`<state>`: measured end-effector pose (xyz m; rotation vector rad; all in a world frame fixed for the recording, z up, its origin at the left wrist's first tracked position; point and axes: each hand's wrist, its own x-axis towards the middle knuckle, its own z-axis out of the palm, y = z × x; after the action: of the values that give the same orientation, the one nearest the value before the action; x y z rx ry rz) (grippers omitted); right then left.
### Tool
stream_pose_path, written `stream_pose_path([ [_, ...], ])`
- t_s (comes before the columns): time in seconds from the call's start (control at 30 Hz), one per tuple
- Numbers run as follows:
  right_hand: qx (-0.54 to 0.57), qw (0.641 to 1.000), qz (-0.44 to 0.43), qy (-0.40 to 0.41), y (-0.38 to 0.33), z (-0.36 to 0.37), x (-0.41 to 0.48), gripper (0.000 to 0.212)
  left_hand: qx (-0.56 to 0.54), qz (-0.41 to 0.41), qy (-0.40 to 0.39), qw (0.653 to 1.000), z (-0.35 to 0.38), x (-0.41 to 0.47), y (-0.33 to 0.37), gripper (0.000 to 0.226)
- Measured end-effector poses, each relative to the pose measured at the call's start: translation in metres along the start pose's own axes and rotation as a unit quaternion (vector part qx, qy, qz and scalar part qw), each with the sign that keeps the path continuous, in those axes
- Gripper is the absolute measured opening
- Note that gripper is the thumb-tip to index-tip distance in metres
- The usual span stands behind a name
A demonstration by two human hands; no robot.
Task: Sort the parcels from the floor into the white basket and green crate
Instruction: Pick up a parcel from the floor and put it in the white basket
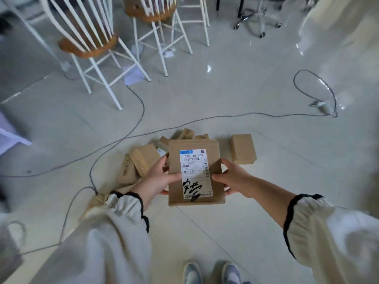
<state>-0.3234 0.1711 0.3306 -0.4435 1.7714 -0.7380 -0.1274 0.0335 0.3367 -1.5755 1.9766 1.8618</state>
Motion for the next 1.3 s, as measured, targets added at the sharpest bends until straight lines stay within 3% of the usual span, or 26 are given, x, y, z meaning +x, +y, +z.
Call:
stream_pose_path([
  [0.27,0.021,0.999,-0.011,0.039,-0.088,-0.029,-0.149,0.067,0.019,0.004,-0.011,1.0,-0.033,-0.108,0.12,0.075],
  [0.4,0.031,0.996,-0.02,0.08,-0.114,-0.044,-0.194,0.069,0.023,0.044,-0.028,0.998,-0.033,-0.13,0.161,0.066],
  [0.7,0.113,0.98,-0.016,0.161,-0.111,-0.084,-0.265,0.07,0.032,0.106,-0.131,0.985,0.005,-0.144,0.227,0.041],
  [0.97,0.22,0.93,0.002,0.295,-0.035,-0.149,-0.36,0.067,0.117,0.176,-0.268,0.94,0.133,-0.171,0.299,0.035],
  [1.13,0.263,0.882,0.012,0.392,0.035,-0.196,-0.448,0.061,0.16,0.206,-0.372,0.891,0.25,-0.224,0.336,0.043],
  [1.3,0.276,0.83,0.029,0.484,0.111,-0.23,-0.545,0.041,0.193,0.234,-0.462,0.833,0.369,-0.3,0.35,0.055],
])
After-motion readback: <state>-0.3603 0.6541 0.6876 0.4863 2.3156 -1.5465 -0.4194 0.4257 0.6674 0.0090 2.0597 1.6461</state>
